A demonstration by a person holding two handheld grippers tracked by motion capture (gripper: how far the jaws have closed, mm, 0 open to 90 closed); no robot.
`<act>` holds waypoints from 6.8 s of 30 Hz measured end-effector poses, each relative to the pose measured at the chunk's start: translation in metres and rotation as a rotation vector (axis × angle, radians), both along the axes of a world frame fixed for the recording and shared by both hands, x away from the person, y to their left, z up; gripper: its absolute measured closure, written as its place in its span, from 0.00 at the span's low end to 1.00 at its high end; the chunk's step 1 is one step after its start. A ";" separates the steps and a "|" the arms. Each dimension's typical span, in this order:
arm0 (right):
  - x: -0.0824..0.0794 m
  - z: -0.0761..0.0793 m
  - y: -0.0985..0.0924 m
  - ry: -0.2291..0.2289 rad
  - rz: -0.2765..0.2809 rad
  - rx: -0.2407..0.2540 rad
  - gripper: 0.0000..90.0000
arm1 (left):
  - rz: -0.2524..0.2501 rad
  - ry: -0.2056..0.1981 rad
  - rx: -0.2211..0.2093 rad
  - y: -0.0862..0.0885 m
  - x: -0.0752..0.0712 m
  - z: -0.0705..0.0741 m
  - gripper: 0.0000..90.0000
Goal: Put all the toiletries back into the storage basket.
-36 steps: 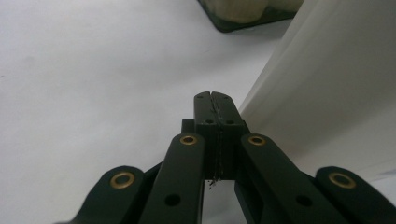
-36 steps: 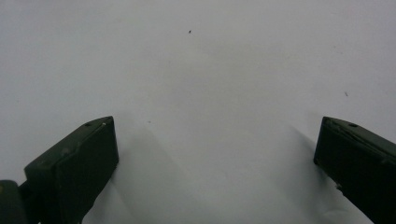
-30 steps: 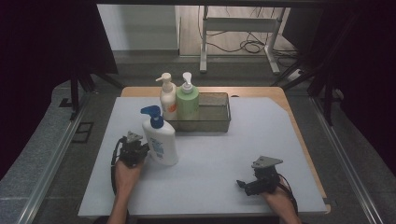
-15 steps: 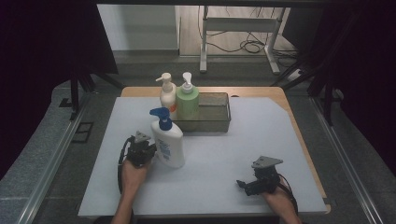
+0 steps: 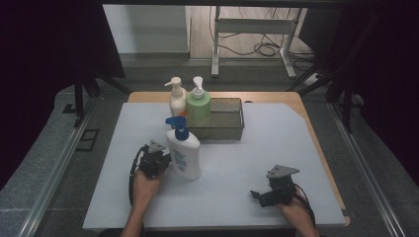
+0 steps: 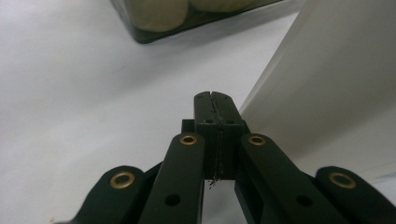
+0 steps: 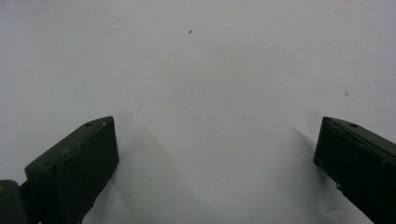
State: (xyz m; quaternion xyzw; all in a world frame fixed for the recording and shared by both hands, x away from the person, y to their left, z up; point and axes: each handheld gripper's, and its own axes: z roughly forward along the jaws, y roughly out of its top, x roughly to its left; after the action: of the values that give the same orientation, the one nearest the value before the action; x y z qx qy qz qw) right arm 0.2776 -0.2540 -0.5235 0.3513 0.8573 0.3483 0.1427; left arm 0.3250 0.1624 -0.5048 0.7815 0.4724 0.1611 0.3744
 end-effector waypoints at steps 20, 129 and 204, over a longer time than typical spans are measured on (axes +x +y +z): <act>0.000 0.000 0.000 0.000 0.001 0.000 0.00 | -0.089 -0.004 0.036 -0.034 -0.008 0.003 0.99; -0.008 0.019 0.001 -0.023 0.063 0.048 0.00 | -0.129 0.025 0.099 -0.029 -0.078 -0.009 0.14; 0.023 0.108 0.096 -0.091 0.301 0.186 0.20 | -0.144 0.020 0.105 -0.031 -0.079 -0.019 0.13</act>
State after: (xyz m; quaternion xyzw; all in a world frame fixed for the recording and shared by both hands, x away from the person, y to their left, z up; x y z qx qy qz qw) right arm 0.3007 -0.1581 -0.4157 0.2144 0.8570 0.4591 0.0944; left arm 0.2462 0.1313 -0.5238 0.8337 0.4095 0.1503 0.3386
